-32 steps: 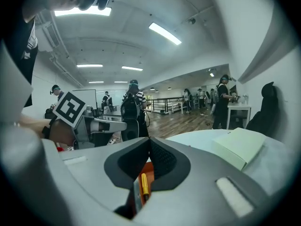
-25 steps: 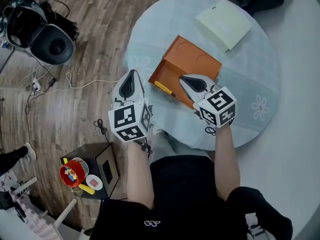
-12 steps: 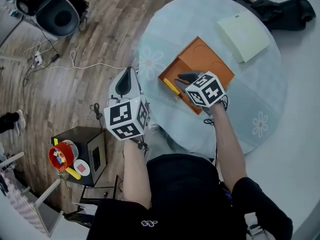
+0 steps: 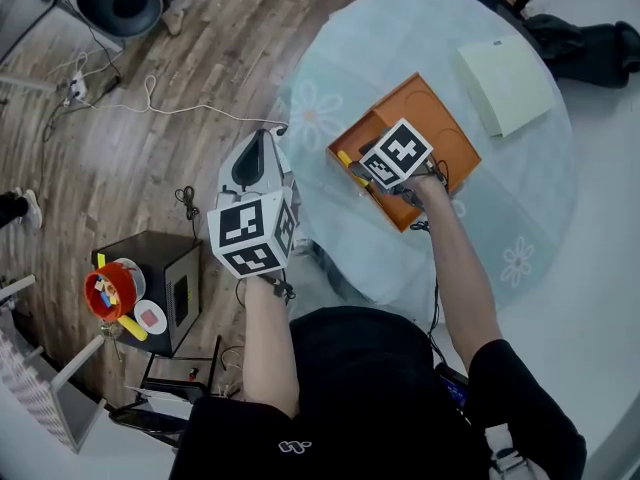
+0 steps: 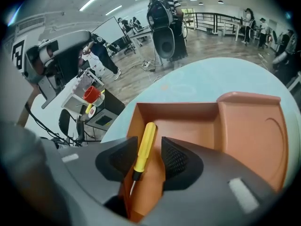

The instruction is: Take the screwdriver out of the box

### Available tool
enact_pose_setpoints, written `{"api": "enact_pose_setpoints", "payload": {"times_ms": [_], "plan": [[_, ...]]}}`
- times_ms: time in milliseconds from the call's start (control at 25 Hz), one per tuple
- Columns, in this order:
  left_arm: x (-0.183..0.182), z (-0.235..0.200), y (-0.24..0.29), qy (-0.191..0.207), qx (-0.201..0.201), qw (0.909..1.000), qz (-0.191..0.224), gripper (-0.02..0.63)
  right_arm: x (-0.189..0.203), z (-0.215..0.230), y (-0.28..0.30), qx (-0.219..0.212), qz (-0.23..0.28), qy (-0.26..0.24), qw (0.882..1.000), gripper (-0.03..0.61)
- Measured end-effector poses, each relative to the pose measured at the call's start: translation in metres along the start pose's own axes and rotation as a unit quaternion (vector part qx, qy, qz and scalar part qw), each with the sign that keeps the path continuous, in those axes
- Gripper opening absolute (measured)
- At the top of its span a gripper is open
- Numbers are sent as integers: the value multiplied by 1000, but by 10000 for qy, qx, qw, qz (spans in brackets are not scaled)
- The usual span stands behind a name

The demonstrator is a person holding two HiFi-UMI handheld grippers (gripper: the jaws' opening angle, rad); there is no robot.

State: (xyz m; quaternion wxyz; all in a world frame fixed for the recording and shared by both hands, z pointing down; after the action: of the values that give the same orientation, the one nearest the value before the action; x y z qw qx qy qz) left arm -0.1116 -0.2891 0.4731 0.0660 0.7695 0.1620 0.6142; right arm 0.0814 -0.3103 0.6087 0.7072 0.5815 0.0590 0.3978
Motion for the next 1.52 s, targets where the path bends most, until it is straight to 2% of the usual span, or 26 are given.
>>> {"api": "enact_pose_setpoints", "payload": {"times_ms": [400,600,720,840,920,960,1040,1360,1520], "plan": [[5,-16,-3,-106,-104,9999,-15,3,-4,2,20,59,-755,-304,9967,146],[7,-16,0,-143,-70,9999,-31,3,-8,2,22,136,-1030,-396,9938,158],[7,-11,3,-143,-10,9999,-24,3,-8,4,24,156,-1110,-235,9934,178],[7,-6,8,-138,55,9999,-32,3,-5,10,24,151,-1022,216,9944,208],[7,-4,9,-140,87,9999,-32,3,-4,12,25,500,-1070,126,9929,193],[7,-4,10,-142,94,9999,-29,3,-4,12,26,787,-1167,-91,9900,138],[6,-5,10,-151,93,9998,-14,3,-4,10,28,1199,-1318,-425,9831,110],[2,-9,6,-175,93,9998,34,3,-4,13,25,1251,-1002,-235,9868,94],[-1,-10,0,-165,114,9998,57,3,-3,12,22,1144,-656,13,9913,86]]}}
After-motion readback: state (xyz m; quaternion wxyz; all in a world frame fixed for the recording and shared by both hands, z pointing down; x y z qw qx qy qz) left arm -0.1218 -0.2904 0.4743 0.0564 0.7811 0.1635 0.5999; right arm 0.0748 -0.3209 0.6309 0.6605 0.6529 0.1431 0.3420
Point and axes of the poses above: the fingertips, and each gripper's own axes: y forward along the fingers, z to its right, x out of its underside, the point moved 5 cm from there along -y, backward along the fingers, and after that the axes turned 7 degrees about z, right-handed, at the moved point
